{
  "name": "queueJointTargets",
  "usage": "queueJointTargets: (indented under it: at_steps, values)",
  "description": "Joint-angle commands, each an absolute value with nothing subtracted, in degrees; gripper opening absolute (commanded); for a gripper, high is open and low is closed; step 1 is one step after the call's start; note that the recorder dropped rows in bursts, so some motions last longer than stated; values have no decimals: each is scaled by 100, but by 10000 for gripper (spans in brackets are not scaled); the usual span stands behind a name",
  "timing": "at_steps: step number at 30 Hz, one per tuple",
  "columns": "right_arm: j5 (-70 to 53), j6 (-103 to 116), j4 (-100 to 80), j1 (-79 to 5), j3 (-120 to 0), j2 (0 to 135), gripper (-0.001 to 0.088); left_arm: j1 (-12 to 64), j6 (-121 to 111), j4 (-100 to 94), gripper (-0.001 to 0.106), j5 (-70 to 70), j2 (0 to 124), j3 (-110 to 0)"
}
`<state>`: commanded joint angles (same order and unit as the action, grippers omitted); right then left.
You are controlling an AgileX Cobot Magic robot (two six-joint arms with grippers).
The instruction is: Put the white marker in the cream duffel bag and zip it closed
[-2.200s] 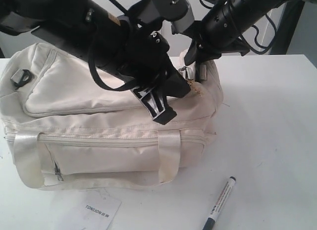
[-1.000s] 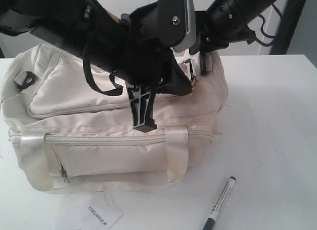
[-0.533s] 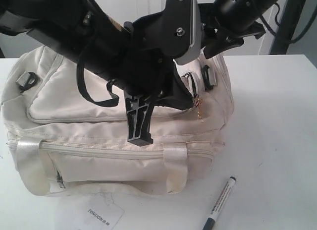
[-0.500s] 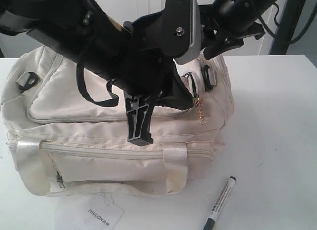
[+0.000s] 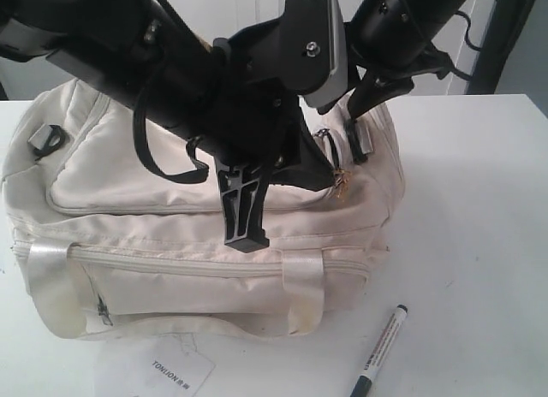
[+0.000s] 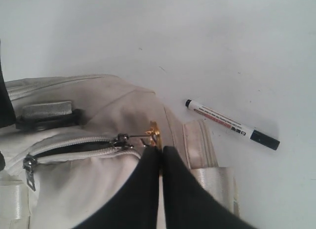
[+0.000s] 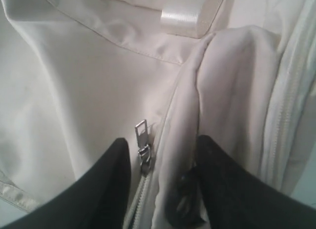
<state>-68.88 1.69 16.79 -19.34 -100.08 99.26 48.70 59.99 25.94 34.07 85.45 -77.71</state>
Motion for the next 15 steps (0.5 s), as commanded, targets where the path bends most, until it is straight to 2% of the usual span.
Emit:
queueJointTargets:
  at_steps: [9, 15]
  values:
    - [-6996, 328, 2051, -2156, -9744, 9912, 419, 4870, 5967, 2594, 0, 3408, 8545, -7771]
    - [-6996, 634, 1278, -2334, -9653, 10109, 421, 4870, 5967, 2606, 0, 3408, 8545, -7771]
